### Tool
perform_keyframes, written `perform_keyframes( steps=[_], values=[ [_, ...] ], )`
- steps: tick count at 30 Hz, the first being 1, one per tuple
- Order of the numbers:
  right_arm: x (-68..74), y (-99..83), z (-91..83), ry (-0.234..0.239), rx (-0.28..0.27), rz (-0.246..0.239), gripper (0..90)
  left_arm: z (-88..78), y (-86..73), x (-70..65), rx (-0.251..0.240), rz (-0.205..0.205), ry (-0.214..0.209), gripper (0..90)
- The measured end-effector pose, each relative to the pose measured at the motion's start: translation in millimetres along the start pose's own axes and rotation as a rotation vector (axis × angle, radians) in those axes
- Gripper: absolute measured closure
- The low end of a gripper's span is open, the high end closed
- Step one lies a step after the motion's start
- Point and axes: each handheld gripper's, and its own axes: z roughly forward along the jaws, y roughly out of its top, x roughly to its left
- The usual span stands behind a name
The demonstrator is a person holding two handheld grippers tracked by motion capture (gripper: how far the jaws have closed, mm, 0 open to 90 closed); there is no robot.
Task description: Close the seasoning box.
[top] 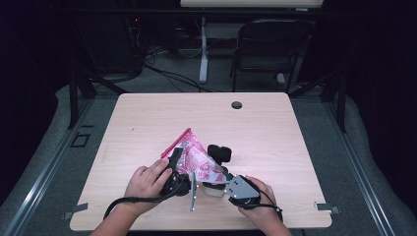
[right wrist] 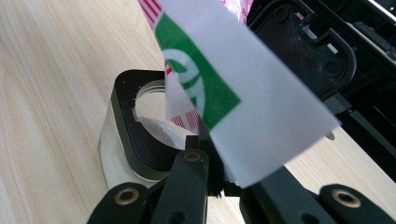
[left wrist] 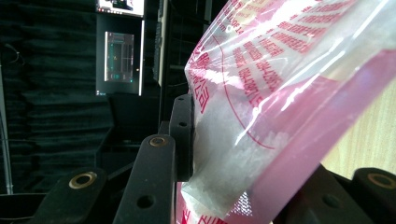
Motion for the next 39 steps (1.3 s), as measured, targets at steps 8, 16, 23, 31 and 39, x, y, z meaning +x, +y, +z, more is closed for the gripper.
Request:
perform_keyframes(
  steps=[8, 16, 23, 31, 39],
  values=[
    [-0.2, -0.1, -0.1, 0.001, -0.001, 0.0, 90.0, -1.7, 2.3, 3.4, -0.003, 0.015, 0.018, 72.3],
    [0.3, -1.1, 1.6, 0.005, 0.006, -0.002, 90.0, -5.0, 6.6, 4.8, -0.016, 0.063, 0.065, 71.5],
    [1.4, -1.0, 1.9, 0.008, 0.008, -0.004, 90.0, -6.0, 7.5, 5.0, -0.019, 0.082, 0.077, 71.2],
    [1.5, -0.9, 1.9, 0.007, 0.007, -0.004, 90.0, -5.2, 7.6, 5.8, -0.034, 0.081, 0.09, 71.0],
    [1.4, -0.9, 1.6, 0.007, 0.006, -0.003, 90.0, -6.7, 8.5, 6.7, -0.026, 0.075, 0.076, 71.1]
  ],
)
